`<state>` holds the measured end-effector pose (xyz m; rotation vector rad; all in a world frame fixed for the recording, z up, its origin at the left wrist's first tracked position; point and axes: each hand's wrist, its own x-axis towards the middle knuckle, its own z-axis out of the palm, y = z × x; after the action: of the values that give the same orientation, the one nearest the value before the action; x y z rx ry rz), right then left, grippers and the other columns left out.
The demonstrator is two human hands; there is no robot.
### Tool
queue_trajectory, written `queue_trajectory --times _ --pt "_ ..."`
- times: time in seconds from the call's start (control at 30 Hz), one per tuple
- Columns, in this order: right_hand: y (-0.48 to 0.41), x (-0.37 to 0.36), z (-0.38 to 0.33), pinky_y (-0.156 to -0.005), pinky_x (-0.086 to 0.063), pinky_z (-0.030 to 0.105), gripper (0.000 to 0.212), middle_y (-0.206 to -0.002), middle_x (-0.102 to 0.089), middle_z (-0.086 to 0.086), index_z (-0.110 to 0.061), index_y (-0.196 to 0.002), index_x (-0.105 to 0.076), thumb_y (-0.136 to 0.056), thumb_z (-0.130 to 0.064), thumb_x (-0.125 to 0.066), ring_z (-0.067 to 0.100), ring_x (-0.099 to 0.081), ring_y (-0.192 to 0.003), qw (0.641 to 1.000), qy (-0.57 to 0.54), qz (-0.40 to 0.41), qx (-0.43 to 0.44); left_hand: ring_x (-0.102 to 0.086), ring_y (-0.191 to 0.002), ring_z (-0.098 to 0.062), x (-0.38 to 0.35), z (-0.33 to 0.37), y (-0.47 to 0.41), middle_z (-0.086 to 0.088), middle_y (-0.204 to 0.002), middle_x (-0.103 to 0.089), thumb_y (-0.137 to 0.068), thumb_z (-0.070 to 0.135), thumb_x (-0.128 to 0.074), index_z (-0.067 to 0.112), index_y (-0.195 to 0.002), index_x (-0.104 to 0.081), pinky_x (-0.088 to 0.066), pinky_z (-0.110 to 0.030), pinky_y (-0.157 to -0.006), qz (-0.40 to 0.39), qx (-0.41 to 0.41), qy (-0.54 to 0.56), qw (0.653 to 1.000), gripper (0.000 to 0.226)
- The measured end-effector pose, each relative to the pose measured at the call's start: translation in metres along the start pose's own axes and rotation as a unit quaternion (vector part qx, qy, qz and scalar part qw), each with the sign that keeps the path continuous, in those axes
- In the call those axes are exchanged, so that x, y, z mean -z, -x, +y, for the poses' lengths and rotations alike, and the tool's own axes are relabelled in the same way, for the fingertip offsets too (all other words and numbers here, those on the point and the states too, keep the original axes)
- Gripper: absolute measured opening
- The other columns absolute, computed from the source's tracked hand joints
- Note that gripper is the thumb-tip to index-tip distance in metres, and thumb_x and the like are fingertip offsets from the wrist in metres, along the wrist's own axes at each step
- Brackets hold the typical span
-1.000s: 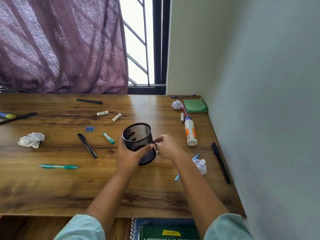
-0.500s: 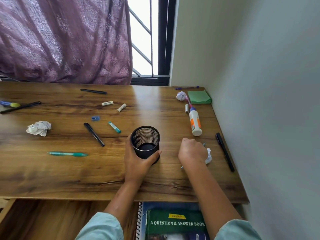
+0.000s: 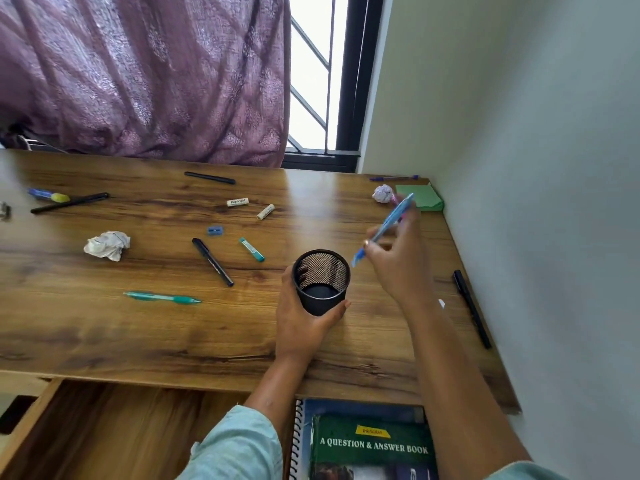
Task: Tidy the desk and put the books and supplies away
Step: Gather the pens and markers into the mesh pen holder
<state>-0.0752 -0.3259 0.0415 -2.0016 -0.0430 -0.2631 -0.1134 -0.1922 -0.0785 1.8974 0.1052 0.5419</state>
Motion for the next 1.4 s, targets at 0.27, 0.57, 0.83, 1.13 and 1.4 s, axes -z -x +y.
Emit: queue_trajectory --times 0.27,0.57,0.83,1.13,1.4 --pt "0.023 -0.036 0.009 -0.079 -0.043 0.023 0.011 -0.089 -0.057 -0.006 -0.019 -0.089 -0.059 -0.096 -0.026 -0.054 0.012 -0.055 -0.088 0.988 0.099 -0.063 0.097 -0.045 -0.124 -0.007 -0.002 -0.005 0.002 0.008 -0.135 -0.047 -0.058 0.048 -0.083 0.028 -0.139 -0.033 -0.044 -0.035 -0.102 -0.004 -0.005 -0.018 1.000 0.097" --pt "0.033 -0.033 0.037 -0.090 -0.050 0.035 0.016 -0.099 -0.051 -0.018 -0.029 -0.095 -0.063 -0.084 -0.018 -0.068 0.008 -0.053 -0.103 0.994 0.082 -0.044 0.050 -0.032 -0.123 0.009 0.000 -0.002 0.002 0.021 -0.131 -0.034 -0.062 0.048 -0.076 0.045 -0.137 -0.019 -0.036 -0.022 -0.100 0.009 -0.059 -0.029 0.998 0.094" --pt "0.023 0.025 0.041 -0.080 -0.047 0.025 0.050 -0.107 -0.064 -0.002 -0.022 -0.111 -0.060 -0.087 -0.060 -0.039 0.013 -0.059 -0.098 0.989 -0.088 0.017 -0.119 -0.029 -0.125 0.011 0.001 -0.002 0.004 0.020 -0.134 -0.032 -0.063 0.050 -0.076 0.049 -0.137 -0.016 -0.032 -0.015 -0.101 0.002 -0.071 -0.033 0.997 0.095" --pt "0.007 0.068 0.089 -0.074 -0.044 0.033 0.029 -0.119 -0.059 0.015 -0.004 -0.123 -0.052 -0.094 -0.007 -0.048 0.031 -0.058 -0.108 0.839 0.481 -0.006 -0.253 -0.029 -0.127 0.004 -0.001 -0.008 0.004 0.016 -0.135 -0.032 -0.063 0.029 -0.087 0.041 -0.139 -0.018 -0.033 -0.021 -0.102 0.005 -0.080 -0.047 0.996 0.104" --pt "-0.002 0.077 0.083 -0.081 -0.048 0.038 0.031 -0.117 -0.058 0.018 -0.004 -0.121 -0.056 -0.093 -0.007 -0.043 0.036 -0.058 -0.106 0.855 0.473 0.011 -0.212 -0.028 -0.126 0.003 -0.002 -0.006 0.004 0.010 -0.138 -0.035 -0.064 0.032 -0.086 0.033 -0.141 -0.019 -0.036 -0.028 -0.104 0.004 -0.064 -0.052 0.997 0.102"
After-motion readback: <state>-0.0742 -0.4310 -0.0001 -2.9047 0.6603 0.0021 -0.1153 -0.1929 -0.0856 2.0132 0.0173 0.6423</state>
